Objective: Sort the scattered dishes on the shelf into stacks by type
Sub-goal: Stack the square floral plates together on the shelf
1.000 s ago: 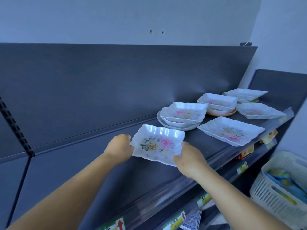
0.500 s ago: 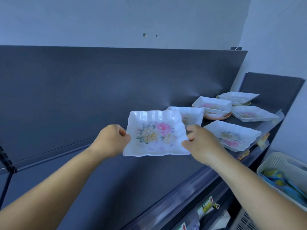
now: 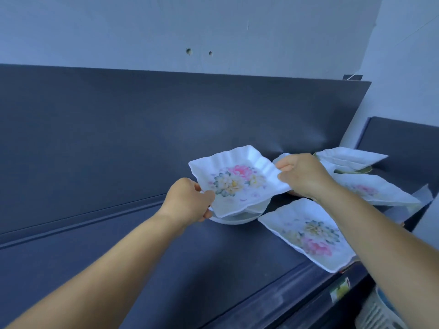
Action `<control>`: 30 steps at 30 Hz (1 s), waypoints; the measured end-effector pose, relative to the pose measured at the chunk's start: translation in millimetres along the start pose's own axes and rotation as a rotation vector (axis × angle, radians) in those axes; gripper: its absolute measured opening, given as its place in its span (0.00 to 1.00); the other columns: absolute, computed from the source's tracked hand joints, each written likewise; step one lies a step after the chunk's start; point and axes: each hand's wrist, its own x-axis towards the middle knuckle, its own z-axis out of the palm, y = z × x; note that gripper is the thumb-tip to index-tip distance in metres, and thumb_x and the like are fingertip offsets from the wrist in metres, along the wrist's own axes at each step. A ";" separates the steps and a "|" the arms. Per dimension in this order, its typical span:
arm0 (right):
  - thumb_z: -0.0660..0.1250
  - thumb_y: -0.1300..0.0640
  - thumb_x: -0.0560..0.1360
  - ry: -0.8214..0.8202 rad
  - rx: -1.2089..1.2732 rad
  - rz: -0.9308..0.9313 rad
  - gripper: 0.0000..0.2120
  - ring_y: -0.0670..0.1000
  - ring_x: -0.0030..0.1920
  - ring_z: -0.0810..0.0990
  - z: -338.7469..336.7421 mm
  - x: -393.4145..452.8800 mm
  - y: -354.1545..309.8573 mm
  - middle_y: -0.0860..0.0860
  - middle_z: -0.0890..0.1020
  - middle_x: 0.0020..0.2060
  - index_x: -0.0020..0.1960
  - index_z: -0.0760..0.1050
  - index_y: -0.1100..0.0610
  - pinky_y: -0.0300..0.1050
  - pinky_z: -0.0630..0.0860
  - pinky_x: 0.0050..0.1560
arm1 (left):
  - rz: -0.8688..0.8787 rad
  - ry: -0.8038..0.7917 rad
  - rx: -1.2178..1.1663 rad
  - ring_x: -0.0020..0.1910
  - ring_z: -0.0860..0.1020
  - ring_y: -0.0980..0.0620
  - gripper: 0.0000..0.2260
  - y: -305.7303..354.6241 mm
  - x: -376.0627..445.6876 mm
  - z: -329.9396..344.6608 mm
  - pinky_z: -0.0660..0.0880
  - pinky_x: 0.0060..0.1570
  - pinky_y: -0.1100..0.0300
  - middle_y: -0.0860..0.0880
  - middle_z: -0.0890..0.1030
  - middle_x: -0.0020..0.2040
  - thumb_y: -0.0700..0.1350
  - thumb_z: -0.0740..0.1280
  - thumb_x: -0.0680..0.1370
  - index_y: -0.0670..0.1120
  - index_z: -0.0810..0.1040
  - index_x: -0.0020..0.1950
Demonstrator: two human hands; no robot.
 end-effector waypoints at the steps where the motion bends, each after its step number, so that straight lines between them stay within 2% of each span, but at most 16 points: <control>1: 0.62 0.66 0.72 -0.024 -0.008 -0.010 0.14 0.58 0.46 0.80 -0.8 12.8 5.2 0.59 0.82 0.49 0.56 0.79 0.61 0.50 0.79 0.49 | -0.022 0.015 -0.001 0.15 0.70 0.59 0.10 3.6 3.2 8.0 0.69 0.20 0.71 0.47 0.77 0.28 0.39 0.63 0.76 0.41 0.76 0.35; 2: 0.62 0.67 0.71 -0.044 -0.022 -0.018 0.14 0.51 0.40 0.72 -0.7 24.9 9.9 0.63 0.81 0.51 0.55 0.78 0.64 0.50 0.78 0.48 | -0.046 0.028 0.002 0.14 0.70 0.60 0.10 6.4 6.3 15.4 0.68 0.19 0.72 0.47 0.77 0.27 0.39 0.63 0.76 0.42 0.75 0.35; 3: 0.61 0.67 0.70 -0.059 -0.046 -0.025 0.15 0.65 0.48 0.80 -0.2 35.8 14.2 0.65 0.81 0.54 0.55 0.77 0.67 0.55 0.78 0.50 | -0.067 0.040 0.004 0.14 0.69 0.60 0.10 8.9 8.7 22.3 0.67 0.18 0.72 0.47 0.77 0.27 0.39 0.62 0.76 0.42 0.75 0.35; 4: 0.61 0.68 0.68 -0.072 -0.068 -0.031 0.16 0.65 0.61 0.74 1.1 45.9 18.3 0.66 0.79 0.57 0.56 0.75 0.68 0.61 0.77 0.54 | -0.085 0.053 0.003 0.14 0.69 0.60 0.10 10.8 10.6 28.5 0.67 0.18 0.72 0.48 0.77 0.28 0.39 0.62 0.76 0.42 0.75 0.35; 6: 0.60 0.68 0.67 -0.099 -0.092 -0.060 0.19 0.66 0.60 0.73 4.8 63.4 24.7 0.66 0.75 0.59 0.57 0.71 0.69 0.68 0.72 0.57 | -0.113 0.089 -0.006 0.14 0.70 0.60 0.10 14.4 13.5 39.4 0.68 0.19 0.71 0.48 0.76 0.28 0.40 0.62 0.76 0.43 0.74 0.34; 10: 0.60 0.70 0.69 -0.142 -0.124 -0.121 0.18 0.64 0.62 0.73 12.3 88.5 29.6 0.65 0.75 0.60 0.59 0.73 0.69 0.65 0.72 0.61 | -0.162 0.143 -0.017 0.15 0.71 0.61 0.11 21.4 14.1 55.5 0.72 0.26 0.66 0.48 0.76 0.30 0.41 0.63 0.76 0.45 0.73 0.33; 14: 0.59 0.70 0.71 -0.195 -0.138 -0.143 0.17 0.63 0.62 0.75 19.3 104.6 33.9 0.64 0.79 0.57 0.58 0.76 0.68 0.61 0.73 0.61 | -0.218 0.149 -0.021 0.15 0.71 0.62 0.10 23.1 11.3 65.8 0.70 0.20 0.71 0.49 0.76 0.32 0.42 0.63 0.77 0.47 0.72 0.35; 15: 0.59 0.69 0.71 -0.215 -0.139 -0.138 0.16 0.61 0.53 0.81 21.3 107.0 35.7 0.62 0.82 0.54 0.56 0.79 0.66 0.55 0.78 0.53 | -0.233 0.150 -0.014 0.16 0.71 0.61 0.10 23.5 10.7 67.3 0.69 0.19 0.72 0.49 0.77 0.32 0.43 0.63 0.77 0.48 0.72 0.36; 16: 0.59 0.69 0.71 -0.235 -0.136 -0.135 0.15 0.57 0.44 0.80 23.6 108.9 37.8 0.62 0.83 0.49 0.54 0.79 0.65 0.49 0.75 0.45 | -0.247 0.151 -0.001 0.18 0.72 0.60 0.10 23.5 10.1 68.4 0.69 0.20 0.71 0.49 0.77 0.31 0.45 0.63 0.77 0.48 0.71 0.36; 17: 0.59 0.69 0.70 -0.248 -0.129 -0.140 0.15 0.50 0.39 0.70 25.7 110.9 39.8 0.64 0.81 0.45 0.54 0.78 0.67 0.44 0.66 0.40 | -0.260 0.156 0.011 0.21 0.73 0.58 0.11 23.4 9.6 69.4 0.68 0.20 0.70 0.49 0.77 0.30 0.46 0.63 0.78 0.49 0.69 0.35; 20: 0.57 0.69 0.68 -0.251 -0.119 -0.136 0.12 0.45 0.43 0.64 29.9 114.2 43.5 0.69 0.76 0.44 0.48 0.76 0.68 0.45 0.56 0.45 | -0.277 0.175 0.017 0.26 0.74 0.53 0.15 22.8 8.7 71.7 0.66 0.20 0.70 0.50 0.74 0.27 0.47 0.63 0.78 0.51 0.66 0.32; 21: 0.57 0.69 0.68 -0.242 -0.124 -0.143 0.12 0.63 0.37 0.70 30.2 114.0 43.2 0.68 0.78 0.44 0.47 0.77 0.68 0.48 0.73 0.37 | -0.275 0.180 0.008 0.27 0.75 0.53 0.15 22.4 8.8 72.1 0.67 0.20 0.70 0.51 0.73 0.27 0.47 0.63 0.78 0.51 0.66 0.32; 22: 0.57 0.69 0.68 -0.234 -0.135 -0.157 0.12 0.67 0.56 0.74 30.0 113.0 42.7 0.67 0.80 0.48 0.48 0.77 0.68 0.62 0.76 0.53 | -0.276 0.180 -0.006 0.27 0.76 0.53 0.14 22.1 8.7 72.5 0.68 0.20 0.70 0.51 0.74 0.28 0.46 0.63 0.78 0.50 0.67 0.33; 25: 0.56 0.69 0.70 -0.233 -0.185 -0.201 0.16 0.64 0.59 0.75 28.6 107.7 41.5 0.63 0.77 0.57 0.55 0.75 0.68 0.62 0.74 0.58 | -0.293 0.167 -0.085 0.27 0.79 0.53 0.07 20.8 9.9 73.1 0.74 0.27 0.69 0.51 0.78 0.35 0.45 0.64 0.77 0.47 0.75 0.39; 28: 0.55 0.71 0.70 -0.235 -0.202 -0.187 0.18 0.65 0.61 0.74 28.8 104.6 41.9 0.65 0.76 0.59 0.58 0.73 0.69 0.63 0.73 0.60 | -0.290 0.176 -0.168 0.25 0.79 0.54 0.04 18.2 11.5 73.9 0.77 0.36 0.63 0.51 0.79 0.35 0.42 0.66 0.76 0.43 0.78 0.43; 30: 0.55 0.70 0.73 -0.230 -0.172 -0.162 0.17 0.64 0.61 0.76 26.3 101.7 42.6 0.63 0.80 0.58 0.57 0.77 0.66 0.58 0.76 0.59 | -0.280 0.191 -0.170 0.26 0.79 0.54 0.04 16.9 11.6 73.6 0.76 0.39 0.61 0.48 0.81 0.35 0.41 0.66 0.76 0.40 0.79 0.45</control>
